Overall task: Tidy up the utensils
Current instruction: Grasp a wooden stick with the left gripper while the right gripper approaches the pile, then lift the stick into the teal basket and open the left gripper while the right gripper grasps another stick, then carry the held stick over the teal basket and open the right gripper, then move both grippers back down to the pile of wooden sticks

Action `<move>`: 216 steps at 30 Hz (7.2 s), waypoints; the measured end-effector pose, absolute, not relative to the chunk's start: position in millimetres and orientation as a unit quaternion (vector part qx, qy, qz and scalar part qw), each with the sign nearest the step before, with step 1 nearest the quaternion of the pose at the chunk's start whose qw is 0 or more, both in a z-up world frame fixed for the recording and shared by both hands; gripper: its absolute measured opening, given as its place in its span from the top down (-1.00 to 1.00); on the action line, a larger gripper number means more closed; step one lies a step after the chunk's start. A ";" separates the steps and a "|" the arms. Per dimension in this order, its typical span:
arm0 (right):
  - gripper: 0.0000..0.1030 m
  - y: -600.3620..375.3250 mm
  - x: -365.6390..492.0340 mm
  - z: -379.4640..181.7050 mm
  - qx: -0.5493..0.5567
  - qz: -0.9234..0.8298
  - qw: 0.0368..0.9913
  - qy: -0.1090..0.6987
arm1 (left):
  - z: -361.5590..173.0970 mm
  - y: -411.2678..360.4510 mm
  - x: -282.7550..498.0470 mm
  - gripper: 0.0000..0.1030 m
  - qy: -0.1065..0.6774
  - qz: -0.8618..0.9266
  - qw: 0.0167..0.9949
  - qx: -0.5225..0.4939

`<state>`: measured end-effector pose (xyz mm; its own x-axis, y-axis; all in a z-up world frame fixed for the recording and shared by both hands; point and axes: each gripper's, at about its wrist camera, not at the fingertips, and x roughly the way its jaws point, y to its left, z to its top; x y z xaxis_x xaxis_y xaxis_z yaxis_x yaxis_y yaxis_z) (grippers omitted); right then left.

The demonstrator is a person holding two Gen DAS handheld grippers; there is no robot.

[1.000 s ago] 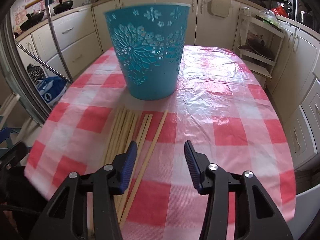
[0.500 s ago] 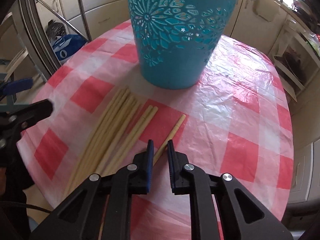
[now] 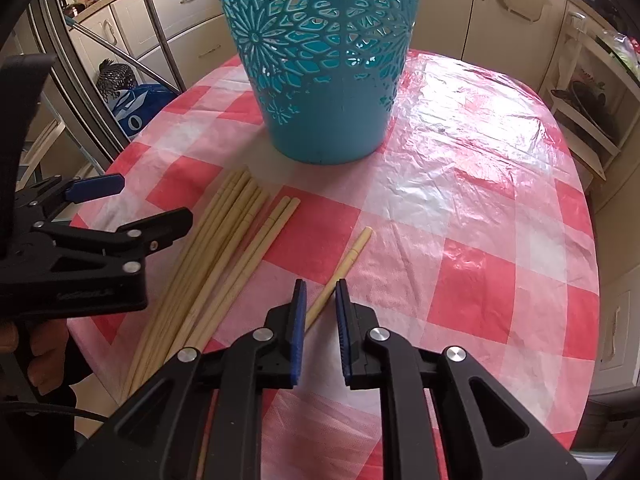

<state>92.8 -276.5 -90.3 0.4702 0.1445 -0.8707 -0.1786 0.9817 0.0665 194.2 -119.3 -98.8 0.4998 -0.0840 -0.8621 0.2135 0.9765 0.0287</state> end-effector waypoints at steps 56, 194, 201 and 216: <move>0.73 -279.1 104.8 -90.4 -0.017 0.109 0.848 0.518 | -100.7 -134.7 197.0 0.87 0.483 -0.223 0.845 0.059; -0.77 -283.5 61.4 -61.8 -0.020 0.028 0.904 0.425 | 19.2 -52.1 170.2 -0.85 0.222 -0.137 0.964 -0.049; 0.35 -279.2 77.1 -90.7 0.036 0.069 0.890 0.449 | -32.7 -74.5 202.1 -0.85 0.377 -0.163 0.911 0.032; 0.57 -265.6 91.6 -99.9 0.022 0.073 0.887 0.456 | -74.3 -84.4 215.6 -0.85 0.469 -0.180 0.864 0.029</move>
